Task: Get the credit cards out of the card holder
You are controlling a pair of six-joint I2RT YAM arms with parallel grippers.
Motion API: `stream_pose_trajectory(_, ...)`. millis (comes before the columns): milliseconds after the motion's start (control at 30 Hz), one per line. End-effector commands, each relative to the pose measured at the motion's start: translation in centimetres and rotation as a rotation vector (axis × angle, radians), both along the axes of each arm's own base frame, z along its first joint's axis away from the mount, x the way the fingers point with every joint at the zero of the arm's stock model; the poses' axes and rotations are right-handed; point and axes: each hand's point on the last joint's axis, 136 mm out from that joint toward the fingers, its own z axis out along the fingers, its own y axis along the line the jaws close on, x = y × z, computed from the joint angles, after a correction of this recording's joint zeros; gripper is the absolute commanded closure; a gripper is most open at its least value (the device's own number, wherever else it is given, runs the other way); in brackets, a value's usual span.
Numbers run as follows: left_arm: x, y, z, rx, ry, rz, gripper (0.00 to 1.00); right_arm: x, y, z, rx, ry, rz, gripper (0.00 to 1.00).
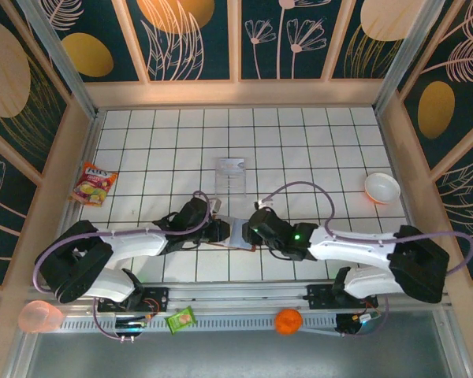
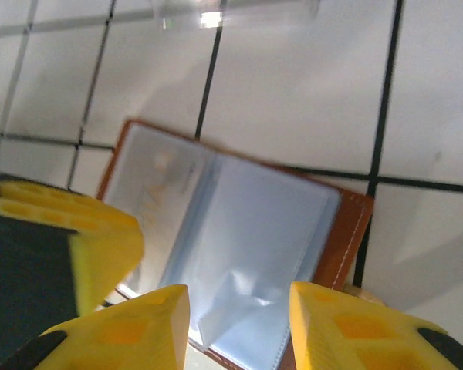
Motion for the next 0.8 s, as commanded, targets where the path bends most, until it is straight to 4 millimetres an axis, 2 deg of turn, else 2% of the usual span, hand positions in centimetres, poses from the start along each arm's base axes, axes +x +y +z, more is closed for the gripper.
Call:
stream_pose_trajectory(0,-0.9,-1.8,-0.3,0.016,0.025,-0.083,0.81,0.8,-2.8,0.0,-0.039,-0.042,-0.122,0.61)
stream_pose_trajectory(167,-2.4,-5.3,-1.7,0.031,0.073,-0.216,0.82,0.9,-4.1,0.1,-0.041,-0.043,-0.164,0.65)
stream_pose_trajectory(267,-3.6,-6.9,-1.7,0.019,0.084,-0.292,0.82,0.9,-4.6,0.1,-0.040,-0.044,-0.175,0.72)
stream_pose_trajectory(333,-4.0,-7.3,-1.4,0.015,0.081,-0.317,0.81,1.0,-4.7,0.2,-0.032,-0.045,-0.175,0.73)
stream_pose_trajectory(400,-3.8,-6.9,-1.1,0.024,0.065,-0.299,0.79,1.1,-4.4,0.4,-0.015,-0.042,-0.163,0.72)
stream_pose_trajectory(533,-1.8,-4.8,0.7,0.012,-0.012,-0.162,0.72,1.4,-2.2,1.1,0.066,-0.018,-0.066,0.69)
stream_pose_trajectory(600,-0.6,-2.7,1.4,-0.013,-0.036,-0.070,0.69,1.3,-0.4,1.8,0.130,0.000,0.014,0.69)
stream_pose_trajectory(667,0.9,0.2,1.5,-0.004,-0.059,0.043,0.66,1.2,1.5,2.3,0.184,0.027,0.095,0.69)
stream_pose_trajectory(767,2.1,3.7,0.8,0.055,-0.098,0.149,0.63,-0.1,4.6,1.7,0.215,0.115,0.235,0.68)
